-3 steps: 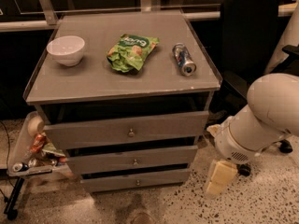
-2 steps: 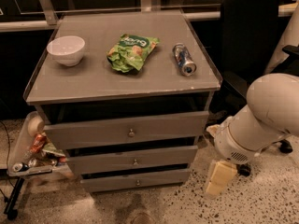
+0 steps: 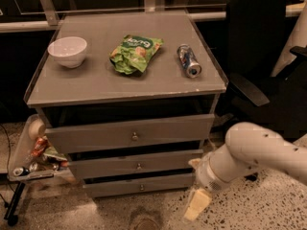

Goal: Open bottom drawer

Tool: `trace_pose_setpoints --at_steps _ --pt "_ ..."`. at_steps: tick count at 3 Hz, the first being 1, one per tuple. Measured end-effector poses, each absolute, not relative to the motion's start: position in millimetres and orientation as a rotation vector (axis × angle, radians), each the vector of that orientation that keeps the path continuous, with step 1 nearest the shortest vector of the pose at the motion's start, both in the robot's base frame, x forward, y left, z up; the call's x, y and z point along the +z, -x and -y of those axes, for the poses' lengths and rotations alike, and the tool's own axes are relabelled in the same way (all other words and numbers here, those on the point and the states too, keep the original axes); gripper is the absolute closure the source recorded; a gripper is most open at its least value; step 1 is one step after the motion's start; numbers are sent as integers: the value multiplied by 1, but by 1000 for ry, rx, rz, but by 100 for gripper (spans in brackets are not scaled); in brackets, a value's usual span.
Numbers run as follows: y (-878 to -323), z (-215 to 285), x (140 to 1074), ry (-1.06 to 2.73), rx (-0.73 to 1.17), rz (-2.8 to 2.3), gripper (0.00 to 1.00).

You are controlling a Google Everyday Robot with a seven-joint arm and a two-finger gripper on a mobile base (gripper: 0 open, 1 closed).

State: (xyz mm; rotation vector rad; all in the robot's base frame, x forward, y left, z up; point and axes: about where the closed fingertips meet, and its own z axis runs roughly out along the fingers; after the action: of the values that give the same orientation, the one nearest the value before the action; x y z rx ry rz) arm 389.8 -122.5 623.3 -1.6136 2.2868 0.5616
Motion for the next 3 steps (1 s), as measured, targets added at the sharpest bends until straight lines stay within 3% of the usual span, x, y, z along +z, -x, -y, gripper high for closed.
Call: trace_pose_setpoints --at_steps 2,3 --pt "-409 83 506 1516 721 -2317 0" --pt "-406 81 499 1516 742 -2321 0"
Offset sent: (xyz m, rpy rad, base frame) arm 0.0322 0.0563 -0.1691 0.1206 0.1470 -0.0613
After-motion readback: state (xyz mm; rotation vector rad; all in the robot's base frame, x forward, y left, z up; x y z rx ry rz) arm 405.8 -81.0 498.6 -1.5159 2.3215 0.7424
